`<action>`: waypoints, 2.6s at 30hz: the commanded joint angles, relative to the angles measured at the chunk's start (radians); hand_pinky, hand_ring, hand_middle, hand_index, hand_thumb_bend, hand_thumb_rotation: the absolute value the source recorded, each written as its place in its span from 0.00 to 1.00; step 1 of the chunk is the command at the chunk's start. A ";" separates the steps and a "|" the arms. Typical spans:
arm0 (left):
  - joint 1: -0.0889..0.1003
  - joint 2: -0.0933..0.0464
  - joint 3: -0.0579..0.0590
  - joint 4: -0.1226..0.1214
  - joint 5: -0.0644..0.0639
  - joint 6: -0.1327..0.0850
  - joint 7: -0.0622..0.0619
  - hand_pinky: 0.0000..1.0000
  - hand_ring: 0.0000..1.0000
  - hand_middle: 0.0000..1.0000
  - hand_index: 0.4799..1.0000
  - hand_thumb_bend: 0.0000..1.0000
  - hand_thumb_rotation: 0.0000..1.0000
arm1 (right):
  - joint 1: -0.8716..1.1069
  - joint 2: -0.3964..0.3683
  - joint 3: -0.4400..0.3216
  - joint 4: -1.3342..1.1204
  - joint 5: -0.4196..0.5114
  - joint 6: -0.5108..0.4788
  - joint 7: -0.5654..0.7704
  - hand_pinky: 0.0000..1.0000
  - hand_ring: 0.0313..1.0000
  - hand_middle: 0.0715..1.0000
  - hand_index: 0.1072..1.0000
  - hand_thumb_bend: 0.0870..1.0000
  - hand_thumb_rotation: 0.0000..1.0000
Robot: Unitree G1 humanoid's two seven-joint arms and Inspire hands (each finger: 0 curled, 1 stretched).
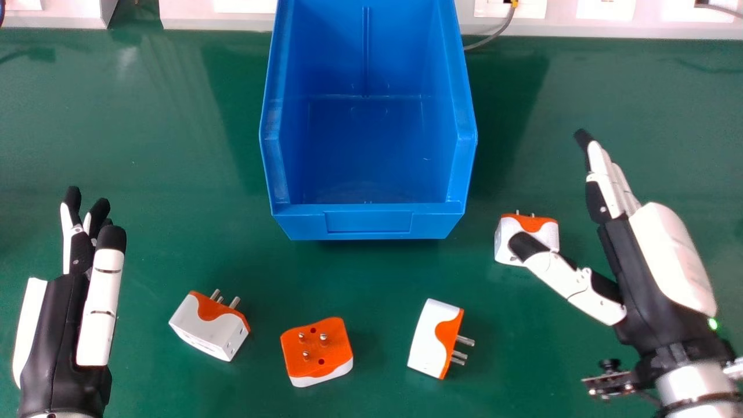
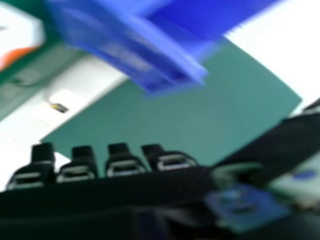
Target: Pick all objects and put in blue box
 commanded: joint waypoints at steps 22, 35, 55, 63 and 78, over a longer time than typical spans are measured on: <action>-0.005 0.018 0.008 -0.019 0.004 -0.014 -0.013 1.00 1.00 1.00 1.00 0.60 1.00 | -0.240 -0.184 0.070 0.070 -0.138 0.186 0.191 0.81 0.91 0.94 0.92 0.55 0.94; -0.011 0.018 0.010 -0.009 0.002 -0.020 -0.015 1.00 1.00 1.00 1.00 0.63 1.00 | -0.399 -0.263 0.198 0.261 -0.173 0.206 0.305 0.84 0.91 0.93 0.91 0.54 0.90; -0.011 0.016 0.013 -0.020 -0.014 -0.020 -0.020 1.00 1.00 1.00 1.00 0.60 0.99 | -0.560 -0.297 0.356 0.501 -0.208 0.161 0.265 0.84 0.91 0.93 0.90 0.52 0.86; -0.014 0.019 0.014 -0.023 -0.007 -0.020 -0.015 1.00 1.00 1.00 1.00 0.59 0.99 | -0.593 -0.299 0.377 0.535 -0.210 0.153 0.252 0.83 0.91 0.93 0.90 0.52 0.89; -0.015 0.020 0.013 -0.034 -0.004 -0.003 -0.011 1.00 1.00 1.00 1.00 0.60 0.97 | -0.623 -0.295 0.389 0.550 -0.202 0.150 0.213 0.74 0.79 0.79 0.77 0.40 0.79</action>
